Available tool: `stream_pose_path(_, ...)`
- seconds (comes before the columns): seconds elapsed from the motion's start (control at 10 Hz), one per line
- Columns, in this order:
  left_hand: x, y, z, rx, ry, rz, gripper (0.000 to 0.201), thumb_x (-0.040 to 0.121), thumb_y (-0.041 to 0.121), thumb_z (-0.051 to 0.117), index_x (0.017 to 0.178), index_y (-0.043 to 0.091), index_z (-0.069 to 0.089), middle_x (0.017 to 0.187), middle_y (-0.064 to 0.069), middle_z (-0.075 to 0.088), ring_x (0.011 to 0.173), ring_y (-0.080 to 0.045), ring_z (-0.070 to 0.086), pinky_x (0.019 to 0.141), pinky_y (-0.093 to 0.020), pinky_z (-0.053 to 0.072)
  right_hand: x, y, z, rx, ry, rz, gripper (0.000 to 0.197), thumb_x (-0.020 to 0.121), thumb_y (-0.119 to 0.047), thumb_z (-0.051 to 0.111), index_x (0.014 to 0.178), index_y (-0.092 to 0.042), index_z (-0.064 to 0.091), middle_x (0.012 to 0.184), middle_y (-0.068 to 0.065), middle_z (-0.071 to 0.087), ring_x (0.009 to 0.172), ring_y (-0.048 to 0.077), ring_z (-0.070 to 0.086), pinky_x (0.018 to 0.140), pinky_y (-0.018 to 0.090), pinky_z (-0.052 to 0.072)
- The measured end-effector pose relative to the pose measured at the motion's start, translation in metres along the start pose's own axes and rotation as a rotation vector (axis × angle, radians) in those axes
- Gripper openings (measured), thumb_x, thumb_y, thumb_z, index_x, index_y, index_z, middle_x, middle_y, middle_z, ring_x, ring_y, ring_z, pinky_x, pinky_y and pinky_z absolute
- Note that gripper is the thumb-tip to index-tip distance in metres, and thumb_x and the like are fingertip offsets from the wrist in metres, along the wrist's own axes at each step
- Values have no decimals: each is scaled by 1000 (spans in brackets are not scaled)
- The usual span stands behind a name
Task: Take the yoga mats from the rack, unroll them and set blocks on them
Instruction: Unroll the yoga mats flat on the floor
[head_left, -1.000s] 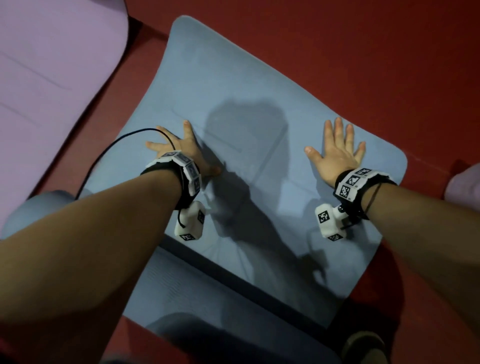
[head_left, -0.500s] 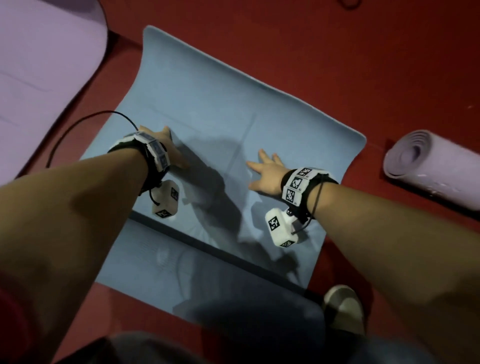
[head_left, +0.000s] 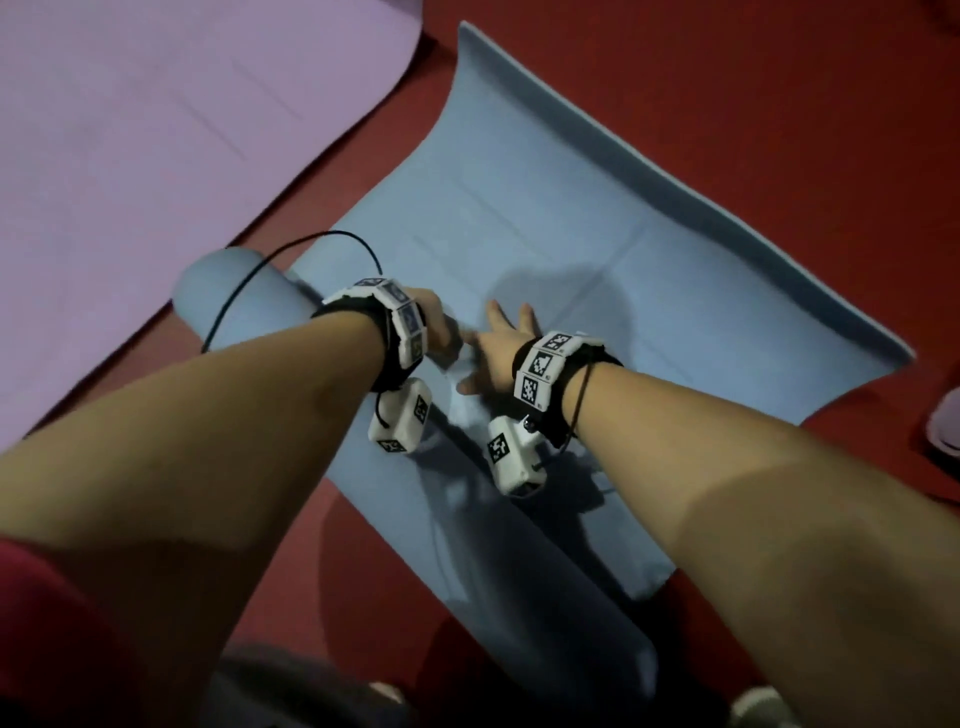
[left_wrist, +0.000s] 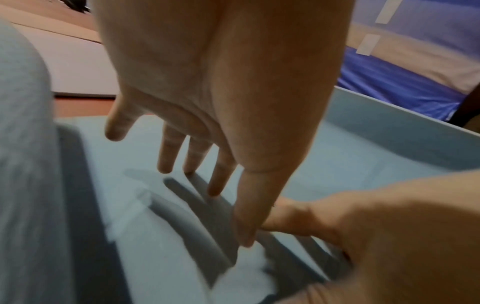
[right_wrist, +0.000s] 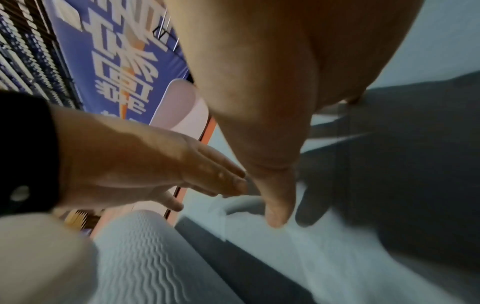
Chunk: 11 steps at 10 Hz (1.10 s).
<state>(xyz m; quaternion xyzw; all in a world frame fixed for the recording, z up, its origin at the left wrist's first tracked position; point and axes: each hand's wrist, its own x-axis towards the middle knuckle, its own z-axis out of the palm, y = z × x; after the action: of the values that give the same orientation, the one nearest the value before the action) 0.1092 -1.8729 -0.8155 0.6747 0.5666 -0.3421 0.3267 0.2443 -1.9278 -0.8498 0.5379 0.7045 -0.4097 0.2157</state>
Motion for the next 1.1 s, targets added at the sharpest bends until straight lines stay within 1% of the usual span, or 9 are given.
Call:
stream_pose_path(0.1, -41, 11, 7, -37, -54, -159, 21, 82, 38, 75, 84, 24, 60, 84, 4, 60, 81, -19, 57, 78, -27, 51, -8, 11, 6, -28, -12, 66, 94, 75, -65, 67, 148, -58, 9, 160, -8, -28, 142, 41, -32, 114, 68, 0)
stream_pose_path(0.2, -62, 17, 29, -67, -27, -225, 35, 72, 54, 72, 70, 20, 62, 71, 5, 60, 73, -20, 59, 80, -33, 55, -18, 19, 5, -117, 26, 24, 104, 73, -65, 71, 151, -52, 4, 159, -11, -29, 146, 35, -27, 117, 62, 5)
stream_pose_path(0.3, -94, 31, 53, -42, 53, -333, 43, 73, 60, 60, 85, 21, 70, 80, 3, 67, 81, -22, 59, 101, -48, 40, -24, 20, 10, -126, 61, -2, 109, 70, -66, 71, 152, -49, 3, 160, -8, -27, 147, 34, -23, 118, 59, 10)
stream_pose_path(0.4, -128, 43, 79, -47, 142, -313, 34, 87, 54, 55, 98, 25, 68, 111, 3, 67, 103, -19, 53, 85, -29, 30, -25, 22, 20, -172, 129, -5, 115, 66, -67, 73, 153, -48, -1, 160, -6, -27, 147, 35, -23, 116, 59, 12)
stream_pose_path(0.5, -150, 41, 102, -102, 248, -326, 40, 90, 49, 55, 123, 30, 66, 136, 5, 53, 135, -15, 36, 107, -49, 28, -22, 29, 30, -228, 173, -30, 119, 64, -68, 73, 152, -46, -4, 160, -6, -28, 147, 35, -23, 115, 59, 12)
stream_pose_path(0.6, -160, 34, 116, -148, 305, -413, 55, 88, 54, 59, 138, 30, 53, 143, 4, 44, 140, -18, 28, 108, -52, 29, -23, 28, 33, -248, 196, -23, 119, 67, -65, 73, 153, -44, -6, 160, -4, -28, 146, 36, -24, 115, 58, 11)
stream_pose_path(0.9, -168, 23, 168, -229, 543, -538, 73, 68, 75, 67, 120, 25, 59, 123, -4, 38, 124, -29, 32, 93, -60, 42, -33, 16, 45, -318, 229, 116, 111, 78, -61, 66, 155, -34, -9, 163, 1, -20, 149, 36, -13, 116, 61, 13)
stream_pose_path(1.0, -182, 9, 190, -250, 629, -535, 80, 60, 78, 68, 116, 24, 54, 122, -5, 37, 121, -30, 33, 89, -59, 45, -39, -1, 55, -345, 223, 177, 96, 87, -40, 60, 156, -28, -5, 163, 7, -15, 149, 39, -6, 117, 60, 14)
stream_pose_path(1.1, -197, -9, 207, -291, 666, -498, 80, 60, 80, 66, 116, 25, 51, 121, -6, 36, 119, -31, 35, 89, -57, 44, -44, -18, 71, -328, 235, 249, 94, 81, -27, 62, 155, -29, 4, 162, 14, -9, 148, 43, 1, 115, 62, 17)
